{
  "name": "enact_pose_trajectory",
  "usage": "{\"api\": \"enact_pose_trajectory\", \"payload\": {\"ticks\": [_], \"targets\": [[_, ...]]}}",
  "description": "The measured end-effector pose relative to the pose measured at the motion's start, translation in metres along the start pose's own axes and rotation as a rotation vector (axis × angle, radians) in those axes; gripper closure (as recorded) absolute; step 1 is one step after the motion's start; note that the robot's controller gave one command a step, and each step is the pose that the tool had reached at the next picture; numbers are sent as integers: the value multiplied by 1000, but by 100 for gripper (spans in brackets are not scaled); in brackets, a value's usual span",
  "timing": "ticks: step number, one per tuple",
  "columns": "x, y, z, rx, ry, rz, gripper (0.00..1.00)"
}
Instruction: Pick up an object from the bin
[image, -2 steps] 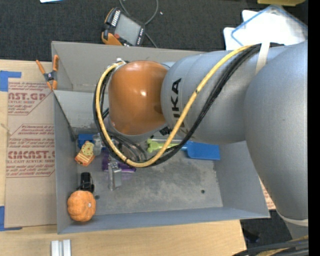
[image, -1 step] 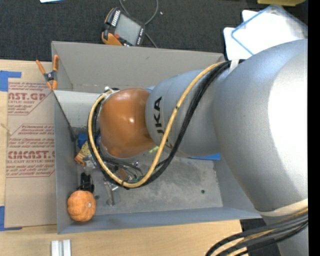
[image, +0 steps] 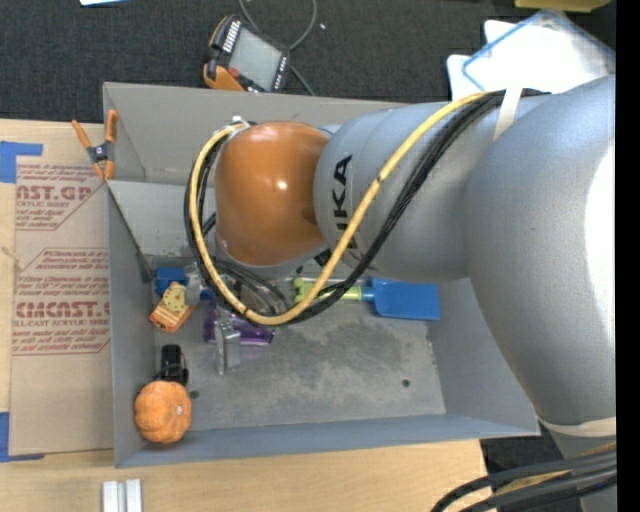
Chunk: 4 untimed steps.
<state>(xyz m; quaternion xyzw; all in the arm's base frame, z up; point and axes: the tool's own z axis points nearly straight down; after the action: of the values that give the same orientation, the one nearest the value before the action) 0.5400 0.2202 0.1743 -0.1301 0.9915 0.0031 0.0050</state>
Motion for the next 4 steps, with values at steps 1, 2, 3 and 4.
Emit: {"api": "enact_pose_trajectory", "payload": {"ticks": [1,2,3,4], "targets": [[59,12,104,-5,13,-596,100],[55,8,101,4,5,-594,0],[56,8,101,3,5,-594,0],[59,6,97,2,7,-866,0]]}}
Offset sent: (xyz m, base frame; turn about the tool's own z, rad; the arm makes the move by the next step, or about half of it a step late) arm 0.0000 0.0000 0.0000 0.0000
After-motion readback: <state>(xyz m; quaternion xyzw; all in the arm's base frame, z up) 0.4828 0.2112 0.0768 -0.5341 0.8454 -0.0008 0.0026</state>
